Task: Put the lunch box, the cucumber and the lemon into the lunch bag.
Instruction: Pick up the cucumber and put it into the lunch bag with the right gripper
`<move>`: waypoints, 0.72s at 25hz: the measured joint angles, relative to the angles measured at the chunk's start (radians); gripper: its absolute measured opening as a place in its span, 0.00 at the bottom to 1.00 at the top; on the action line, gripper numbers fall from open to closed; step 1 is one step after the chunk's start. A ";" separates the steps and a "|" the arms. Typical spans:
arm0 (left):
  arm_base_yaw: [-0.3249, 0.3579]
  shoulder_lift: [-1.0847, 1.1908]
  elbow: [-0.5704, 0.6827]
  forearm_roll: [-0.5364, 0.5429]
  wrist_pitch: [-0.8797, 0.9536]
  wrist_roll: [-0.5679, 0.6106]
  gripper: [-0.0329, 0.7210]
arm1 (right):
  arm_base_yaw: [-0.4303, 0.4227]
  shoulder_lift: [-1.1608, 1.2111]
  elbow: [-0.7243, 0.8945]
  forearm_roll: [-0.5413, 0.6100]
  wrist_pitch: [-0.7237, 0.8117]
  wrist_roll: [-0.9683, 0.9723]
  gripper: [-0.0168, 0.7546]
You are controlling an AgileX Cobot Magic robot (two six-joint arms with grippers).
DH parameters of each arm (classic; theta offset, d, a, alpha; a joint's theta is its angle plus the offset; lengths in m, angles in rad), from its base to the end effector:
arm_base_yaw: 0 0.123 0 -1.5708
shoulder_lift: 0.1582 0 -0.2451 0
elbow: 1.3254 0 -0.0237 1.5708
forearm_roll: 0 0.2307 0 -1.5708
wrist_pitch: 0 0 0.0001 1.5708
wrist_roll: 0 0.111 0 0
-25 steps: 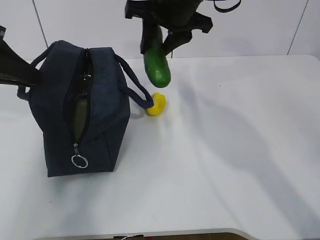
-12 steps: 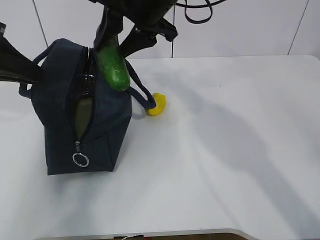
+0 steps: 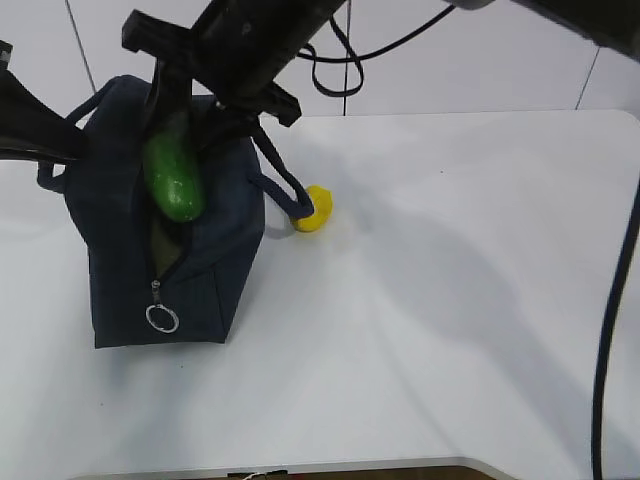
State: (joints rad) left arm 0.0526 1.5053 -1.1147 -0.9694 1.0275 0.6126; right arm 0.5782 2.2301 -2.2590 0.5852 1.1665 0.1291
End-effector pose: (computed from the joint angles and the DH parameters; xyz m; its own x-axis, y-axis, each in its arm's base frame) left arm 0.2923 -0.0631 0.2523 -0.8791 -0.0697 -0.4716 0.2808 0.7238 -0.6304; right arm 0.3530 0.2977 0.2614 -0.9102 -0.2085 -0.3580 -0.3953 0.6958 0.5997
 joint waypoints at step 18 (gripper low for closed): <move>0.000 0.000 0.000 -0.007 0.000 0.000 0.06 | 0.000 0.074 0.000 -0.039 -0.154 0.006 0.51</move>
State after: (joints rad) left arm 0.0526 1.5053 -1.1147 -0.9764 1.0275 0.6126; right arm 0.5782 2.3042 -2.2590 0.5463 1.0128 0.1355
